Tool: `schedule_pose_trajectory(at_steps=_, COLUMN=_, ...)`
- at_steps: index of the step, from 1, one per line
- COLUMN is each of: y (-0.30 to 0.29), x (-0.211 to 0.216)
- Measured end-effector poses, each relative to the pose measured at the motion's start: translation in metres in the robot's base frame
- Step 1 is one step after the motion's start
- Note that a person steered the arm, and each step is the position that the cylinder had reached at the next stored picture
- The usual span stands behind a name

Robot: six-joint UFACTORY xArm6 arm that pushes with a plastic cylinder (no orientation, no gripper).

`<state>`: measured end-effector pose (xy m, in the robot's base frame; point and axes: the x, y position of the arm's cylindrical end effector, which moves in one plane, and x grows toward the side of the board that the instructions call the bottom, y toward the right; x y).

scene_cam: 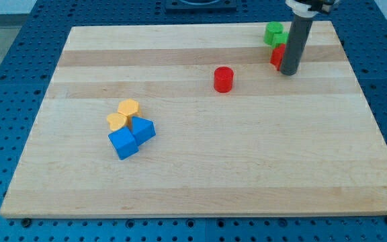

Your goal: Move the red circle bottom to the red star

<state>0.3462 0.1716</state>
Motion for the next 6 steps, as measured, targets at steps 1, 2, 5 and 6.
schedule_pose_trajectory(at_steps=1, y=0.01, x=0.0)
schedule_pose_trajectory(at_steps=2, y=0.01, x=0.015)
schedule_pose_trajectory(at_steps=5, y=-0.169, x=0.06)
schedule_pose_trajectory(at_steps=6, y=-0.197, x=0.05)
